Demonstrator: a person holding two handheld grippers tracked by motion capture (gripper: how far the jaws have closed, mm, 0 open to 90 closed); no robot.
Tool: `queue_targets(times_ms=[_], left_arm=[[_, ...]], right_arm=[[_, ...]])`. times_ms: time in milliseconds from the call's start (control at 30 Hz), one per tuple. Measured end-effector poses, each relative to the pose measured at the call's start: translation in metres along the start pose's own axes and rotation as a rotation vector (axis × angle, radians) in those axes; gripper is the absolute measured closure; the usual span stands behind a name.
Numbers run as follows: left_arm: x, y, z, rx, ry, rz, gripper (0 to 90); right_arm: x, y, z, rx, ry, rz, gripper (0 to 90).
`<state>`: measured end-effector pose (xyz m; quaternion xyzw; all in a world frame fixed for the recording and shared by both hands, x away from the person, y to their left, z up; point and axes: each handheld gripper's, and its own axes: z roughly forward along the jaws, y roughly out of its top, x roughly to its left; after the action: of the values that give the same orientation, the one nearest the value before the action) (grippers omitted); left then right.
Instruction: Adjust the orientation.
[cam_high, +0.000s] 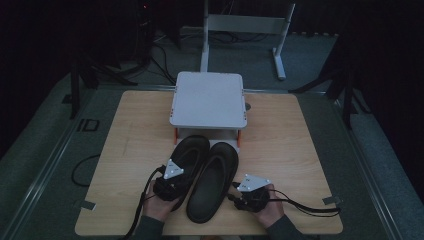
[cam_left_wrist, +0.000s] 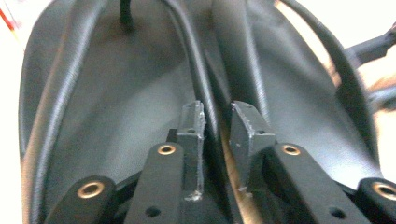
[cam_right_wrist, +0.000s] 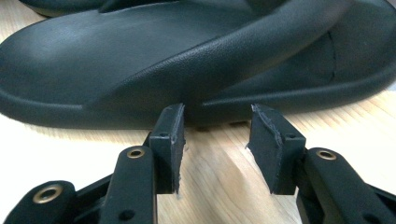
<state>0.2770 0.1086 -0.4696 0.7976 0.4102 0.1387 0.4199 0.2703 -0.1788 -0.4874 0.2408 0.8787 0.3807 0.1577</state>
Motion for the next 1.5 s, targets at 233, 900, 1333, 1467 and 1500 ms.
queue_targets(times_ms=[233, 900, 1333, 1467, 1500], left_arm=[[0.001, -0.001, 0.000, -0.001, 0.012, -0.002, 73.4], [-0.016, 0.002, 0.001, -0.067, 0.090, 0.034, 52.7], [-0.031, 0.002, 0.027, 0.012, 0.192, 0.062, 51.6], [-0.030, 0.001, 0.027, 0.001, 0.202, 0.037, 62.3], [-0.030, 0.001, 0.027, 0.003, 0.200, 0.034, 65.0]], right_arm=[[0.005, 0.007, 0.003, -0.018, 0.019, -0.022, 55.3], [0.005, 0.005, 0.004, -0.028, 0.018, -0.022, 53.8], [0.003, 0.005, 0.002, -0.038, 0.010, -0.022, 52.7], [0.003, 0.005, 0.000, -0.043, 0.006, -0.022, 52.7], [0.003, 0.006, 0.000, -0.045, 0.005, -0.022, 52.7]])
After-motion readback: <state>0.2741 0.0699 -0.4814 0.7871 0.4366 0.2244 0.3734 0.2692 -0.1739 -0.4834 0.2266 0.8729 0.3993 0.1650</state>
